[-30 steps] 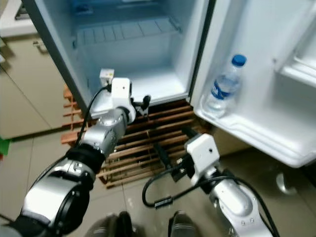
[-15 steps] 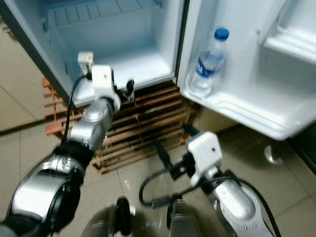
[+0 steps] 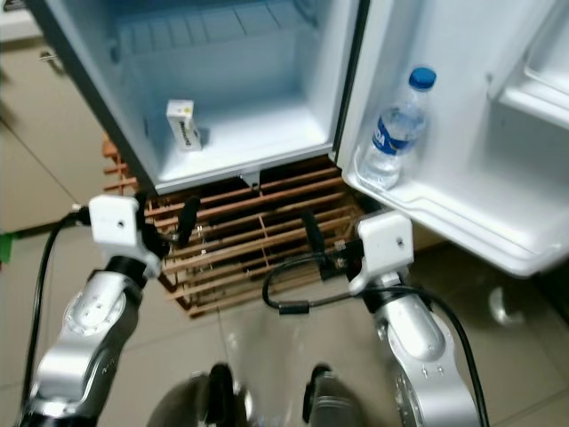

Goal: Restocking fridge

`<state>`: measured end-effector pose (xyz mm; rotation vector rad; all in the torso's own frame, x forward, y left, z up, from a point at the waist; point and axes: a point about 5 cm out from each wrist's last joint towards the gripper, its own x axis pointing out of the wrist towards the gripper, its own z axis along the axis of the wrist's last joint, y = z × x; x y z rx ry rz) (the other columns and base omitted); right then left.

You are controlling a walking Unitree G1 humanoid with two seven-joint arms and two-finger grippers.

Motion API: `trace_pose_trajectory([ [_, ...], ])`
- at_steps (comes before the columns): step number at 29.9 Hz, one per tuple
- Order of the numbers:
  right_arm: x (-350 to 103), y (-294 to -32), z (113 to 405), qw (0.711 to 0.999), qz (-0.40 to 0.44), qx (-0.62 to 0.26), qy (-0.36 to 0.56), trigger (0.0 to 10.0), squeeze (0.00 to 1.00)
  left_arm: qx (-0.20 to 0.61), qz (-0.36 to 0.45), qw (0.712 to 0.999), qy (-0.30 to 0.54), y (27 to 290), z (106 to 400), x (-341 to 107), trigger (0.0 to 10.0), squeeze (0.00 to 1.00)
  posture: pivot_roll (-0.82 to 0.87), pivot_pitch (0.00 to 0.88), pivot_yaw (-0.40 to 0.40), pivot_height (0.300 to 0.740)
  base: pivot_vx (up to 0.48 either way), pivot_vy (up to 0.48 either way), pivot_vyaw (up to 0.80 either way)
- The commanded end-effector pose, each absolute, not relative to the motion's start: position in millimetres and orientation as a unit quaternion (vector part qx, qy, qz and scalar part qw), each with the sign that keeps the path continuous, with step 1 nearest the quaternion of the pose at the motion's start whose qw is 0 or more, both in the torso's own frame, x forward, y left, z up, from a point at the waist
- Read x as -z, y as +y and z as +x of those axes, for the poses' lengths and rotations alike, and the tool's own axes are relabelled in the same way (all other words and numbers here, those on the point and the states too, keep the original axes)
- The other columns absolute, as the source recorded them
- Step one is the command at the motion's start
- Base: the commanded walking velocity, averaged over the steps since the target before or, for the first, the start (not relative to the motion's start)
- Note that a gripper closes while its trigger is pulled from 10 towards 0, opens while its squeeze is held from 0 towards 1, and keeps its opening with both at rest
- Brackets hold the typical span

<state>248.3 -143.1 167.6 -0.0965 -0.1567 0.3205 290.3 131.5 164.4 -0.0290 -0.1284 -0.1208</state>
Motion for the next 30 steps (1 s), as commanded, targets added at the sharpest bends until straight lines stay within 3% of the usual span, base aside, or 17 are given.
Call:
trace_pose_trajectory([
  [1, -163.8, -145.2, 251.1, 0.983, -0.053, -0.157, -0.073, 10.0, 0.16, 0.05, -0.019, 0.997, -0.049, 131.8, 291.9, -159.0, 10.0, 0.0, -0.14, 0.034, -0.007, 0.74, 0.0, 0.0, 0.69],
  [10, -159.7, -144.2, 259.0, 0.984, -0.057, -0.155, -0.074, 10.0, 0.13, 0.081, -0.017, 0.995, -0.048, 114.5, 305.3, -165.2, 10.0, 0.0, -0.17, 0.043, 0.006, 0.74, 0.032, 0.0, 0.15],
  [30, -148.9, -140.9, 255.3, 0.983, -0.054, -0.164, -0.062, 10.0, 0.14, 0.114, -0.01, 0.992, -0.047, 105.7, 315.6, -171.3, 10.0, 0.0, -0.17, 0.066, 0.025, 0.74, 0.48, 0.0, 0.0],
])
